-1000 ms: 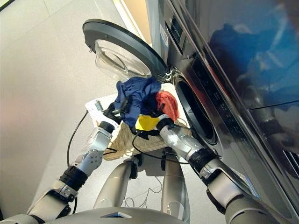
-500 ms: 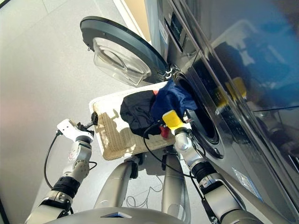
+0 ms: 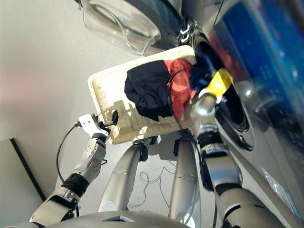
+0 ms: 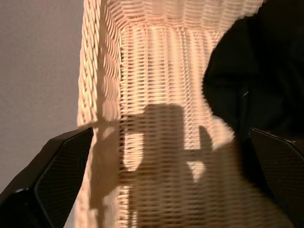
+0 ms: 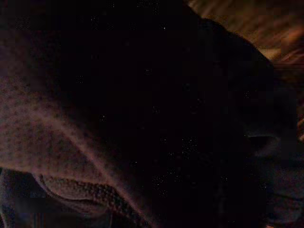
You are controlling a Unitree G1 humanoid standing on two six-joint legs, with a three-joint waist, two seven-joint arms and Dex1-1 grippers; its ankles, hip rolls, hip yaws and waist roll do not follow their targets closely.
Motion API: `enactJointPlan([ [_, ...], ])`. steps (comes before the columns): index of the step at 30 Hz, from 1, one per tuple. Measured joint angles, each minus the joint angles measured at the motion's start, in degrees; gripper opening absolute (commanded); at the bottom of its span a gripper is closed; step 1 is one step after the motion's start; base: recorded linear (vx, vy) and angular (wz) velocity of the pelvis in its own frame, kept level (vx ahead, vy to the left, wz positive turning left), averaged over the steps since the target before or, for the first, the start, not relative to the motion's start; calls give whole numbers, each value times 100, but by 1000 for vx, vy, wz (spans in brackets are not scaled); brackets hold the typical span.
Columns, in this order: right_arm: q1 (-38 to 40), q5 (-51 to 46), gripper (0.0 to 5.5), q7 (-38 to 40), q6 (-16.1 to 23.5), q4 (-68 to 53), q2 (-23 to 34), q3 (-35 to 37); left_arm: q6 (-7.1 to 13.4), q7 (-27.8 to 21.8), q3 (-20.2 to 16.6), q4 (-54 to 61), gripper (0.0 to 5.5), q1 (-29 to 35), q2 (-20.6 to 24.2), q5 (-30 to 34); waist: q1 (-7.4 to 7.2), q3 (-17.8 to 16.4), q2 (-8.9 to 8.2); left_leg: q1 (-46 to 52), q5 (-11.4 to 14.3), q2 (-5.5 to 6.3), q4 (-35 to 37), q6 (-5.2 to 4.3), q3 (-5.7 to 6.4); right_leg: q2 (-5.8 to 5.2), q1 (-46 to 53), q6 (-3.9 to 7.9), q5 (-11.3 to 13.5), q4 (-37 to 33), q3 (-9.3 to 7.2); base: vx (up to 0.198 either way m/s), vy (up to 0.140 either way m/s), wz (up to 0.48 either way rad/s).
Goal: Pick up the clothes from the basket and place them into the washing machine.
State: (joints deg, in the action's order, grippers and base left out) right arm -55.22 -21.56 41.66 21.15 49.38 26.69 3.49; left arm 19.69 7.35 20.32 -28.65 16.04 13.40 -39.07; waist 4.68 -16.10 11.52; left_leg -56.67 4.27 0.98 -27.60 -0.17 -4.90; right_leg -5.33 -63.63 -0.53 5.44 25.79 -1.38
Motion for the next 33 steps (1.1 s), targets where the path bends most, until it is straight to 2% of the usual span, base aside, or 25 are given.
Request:
enactJointPlan([
  [2,-195,5,0,284,94,0,338,106,2,-15,2,-1,550,53,12,3,1,-2,4,-65,33,-10,-77,10,8,3,-32,8,-5,16,-1,28,-7,-12],
  [3,-210,16,0,465,302,-19,308,181,2,-15,25,-1,550,74,14,5,0,-2,4,-83,41,-7,-89,20,-1,0,-52,17,-2,16,8,0,0,0],
  [4,-212,25,0,543,297,-7,328,171,0,-14,34,-14,550,110,14,5,-1,-2,3,-106,47,-6,-102,30,-6,-6,-69,28,1,18,16,0,0,0],
  [5,-214,28,43,615,297,-7,379,175,0,-11,33,-17,550,142,14,5,-3,-2,3,-126,56,-7,-117,44,-7,-8,-81,39,1,18,17,0,0,0],
  [6,-213,28,436,671,304,-5,414,182,0,-11,32,-17,550,150,15,6,-4,-2,3,-139,62,5,-131,52,-7,-12,-84,49,2,16,18,0,0,0],
  [7,-213,10,550,692,308,8,413,180,0,-11,32,-18,550,150,15,4,-9,-2,3,-152,81,6,-159,64,-13,-11,-87,58,2,12,23,0,0,0],
  [10,-218,-128,550,377,303,141,430,31,0,-12,31,-26,550,160,19,3,-115,-1,-4,-168,101,10,-180,96,-20,-5,-89,101,-6,13,34,0,0,0],
  [14,-209,-379,550,-506,125,423,444,-518,-10,-22,64,-60,550,327,21,0,-230,31,-105,-152,126,9,-215,124,-97,0,-85,147,-1,12,108,0,0,0],
  [16,-115,-364,550,-1000,-3,425,368,-921,-20,-25,81,-108,550,416,29,1,-352,40,-204,-112,143,7,-215,139,-149,7,-64,163,4,11,151,0,0,0],
  [20,466,-374,550,-1917,-244,418,124,-1585,-78,-117,228,-304,550,718,26,47,-564,185,-494,-35,155,-5,-197,130,-157,27,7,166,6,-22,149,0,0,0],
  [24,883,-343,550,-2562,-380,359,49,-2162,-187,-162,433,-582,550,1021,-25,272,-625,218,-551,69,157,-26,-147,129,-163,44,140,173,43,-125,150,0,0,0],
  [27,1080,208,550,-2768,-565,-118,144,-2814,-243,-168,428,-816,550,1281,-130,382,-623,225,-556,64,155,-41,-158,129,-172,66,149,170,96,-193,162,0,0,0],
  [33,1232,1303,550,-3015,-600,-840,19,-3560,-259,-14,550,-1507,550,1886,-364,677,-677,231,-561,16,159,-68,-170,126,-180,105,144,165,155,-298,166,0,0,0],
])
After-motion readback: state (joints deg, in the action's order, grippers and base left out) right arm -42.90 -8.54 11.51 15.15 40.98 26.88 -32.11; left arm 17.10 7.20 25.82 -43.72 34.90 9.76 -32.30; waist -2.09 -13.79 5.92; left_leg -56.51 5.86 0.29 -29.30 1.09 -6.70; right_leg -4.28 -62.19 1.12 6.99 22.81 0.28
